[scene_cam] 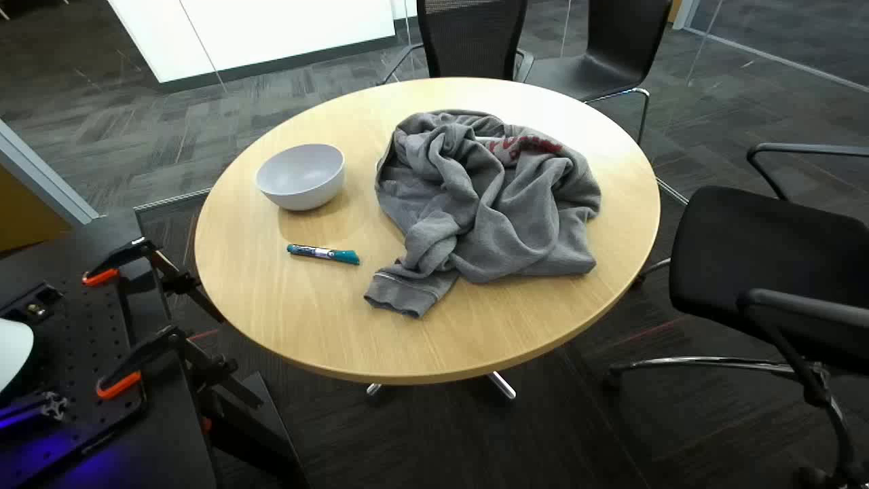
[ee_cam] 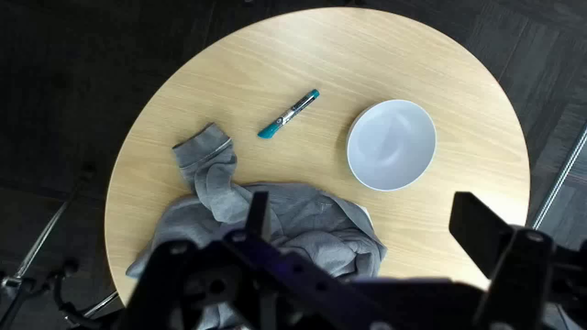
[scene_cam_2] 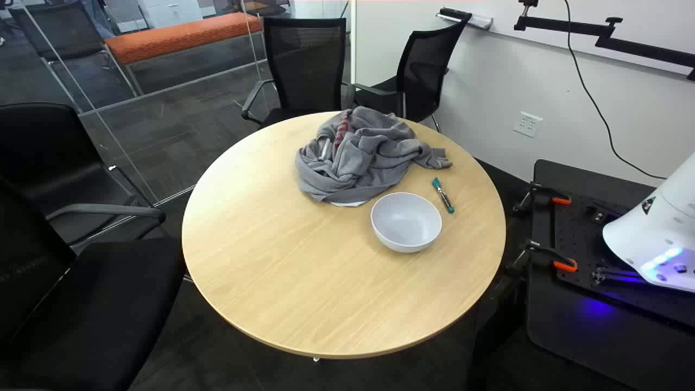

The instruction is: Put the marker in the white bowl

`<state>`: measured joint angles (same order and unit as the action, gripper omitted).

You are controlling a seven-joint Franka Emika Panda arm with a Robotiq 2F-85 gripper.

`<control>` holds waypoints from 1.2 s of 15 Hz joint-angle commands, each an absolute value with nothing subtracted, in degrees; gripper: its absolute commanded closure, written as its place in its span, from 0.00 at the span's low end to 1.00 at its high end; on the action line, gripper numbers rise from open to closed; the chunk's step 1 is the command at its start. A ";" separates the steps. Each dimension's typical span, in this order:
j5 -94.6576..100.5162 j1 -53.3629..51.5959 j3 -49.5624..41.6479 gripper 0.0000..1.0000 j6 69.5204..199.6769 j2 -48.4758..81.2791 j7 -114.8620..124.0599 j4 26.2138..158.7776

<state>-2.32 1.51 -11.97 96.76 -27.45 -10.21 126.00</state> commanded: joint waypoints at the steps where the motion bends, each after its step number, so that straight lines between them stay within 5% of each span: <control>1: -2.82 2.86 -10.93 0.00 96.63 -27.27 -10.71 125.88; 18: -3.58 3.54 -10.29 0.00 99.53 -28.61 -7.91 130.20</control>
<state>-2.32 1.85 -11.65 97.03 -27.46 -9.83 126.97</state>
